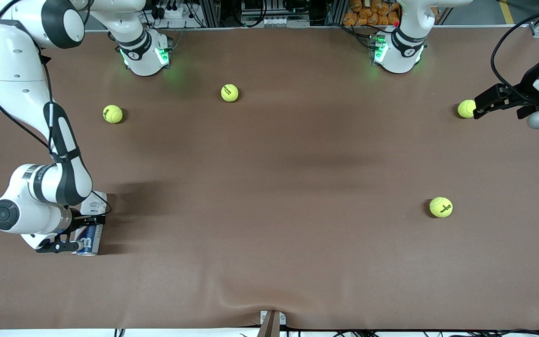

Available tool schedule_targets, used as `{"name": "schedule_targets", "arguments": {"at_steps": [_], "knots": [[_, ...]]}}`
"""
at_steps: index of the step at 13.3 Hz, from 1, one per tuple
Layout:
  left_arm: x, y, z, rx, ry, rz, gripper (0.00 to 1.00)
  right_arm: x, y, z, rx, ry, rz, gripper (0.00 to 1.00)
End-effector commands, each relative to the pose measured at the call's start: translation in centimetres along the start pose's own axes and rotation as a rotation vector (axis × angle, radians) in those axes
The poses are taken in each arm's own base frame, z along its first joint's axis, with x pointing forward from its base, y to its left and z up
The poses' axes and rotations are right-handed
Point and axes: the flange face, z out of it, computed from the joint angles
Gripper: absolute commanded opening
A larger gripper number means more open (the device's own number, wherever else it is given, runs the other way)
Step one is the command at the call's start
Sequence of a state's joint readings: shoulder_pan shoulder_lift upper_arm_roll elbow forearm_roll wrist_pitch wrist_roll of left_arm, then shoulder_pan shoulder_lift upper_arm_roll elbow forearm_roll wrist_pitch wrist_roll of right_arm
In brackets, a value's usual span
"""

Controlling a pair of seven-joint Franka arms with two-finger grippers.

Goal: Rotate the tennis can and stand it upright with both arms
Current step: 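Lower the open right gripper around the middle of the can, then close the right gripper on the can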

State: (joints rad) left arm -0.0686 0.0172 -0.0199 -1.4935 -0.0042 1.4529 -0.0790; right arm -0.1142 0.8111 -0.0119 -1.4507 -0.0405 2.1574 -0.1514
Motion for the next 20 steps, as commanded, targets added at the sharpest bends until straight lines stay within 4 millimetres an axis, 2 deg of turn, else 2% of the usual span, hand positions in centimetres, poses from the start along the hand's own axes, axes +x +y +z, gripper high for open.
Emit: {"name": "schedule_targets", "arguments": {"at_steps": [1,5,7,11,14,15,17,20], "knots": [[-0.2,-0.1,-0.5,-0.016,-0.005,0.008,1.00,0.0,0.1,-0.4,-0.003,0.009,-0.015,0.70],[-0.2,0.0,-0.4,-0.015,-0.006,0.011,1.00,0.2,-0.2,-1.0,-0.007,0.018,-0.023,0.69],[-0.2,0.0,-0.4,-0.015,-0.006,0.011,1.00,0.7,-0.2,-2.1,-0.014,0.038,-0.029,0.70],[-0.1,0.0,-0.3,-0.015,-0.009,0.011,1.00,1.8,-0.1,-5.2,-0.025,0.092,-0.152,0.74],[-0.1,0.0,-0.3,-0.015,-0.009,0.011,1.00,2.1,-0.1,-8.4,-0.047,0.136,-0.284,0.74],[-0.1,0.0,-0.3,-0.015,-0.009,0.011,1.00,2.4,-0.6,-10.0,-0.055,0.161,-0.345,0.74],[-0.1,0.0,-0.3,-0.015,-0.009,0.011,1.00,3.0,-4.0,-12.8,-0.056,0.209,-0.474,0.74],[-0.1,0.0,-0.3,-0.015,-0.009,0.011,1.00,3.6,-13.4,-14.8,-0.042,0.251,-0.713,0.74]]}}
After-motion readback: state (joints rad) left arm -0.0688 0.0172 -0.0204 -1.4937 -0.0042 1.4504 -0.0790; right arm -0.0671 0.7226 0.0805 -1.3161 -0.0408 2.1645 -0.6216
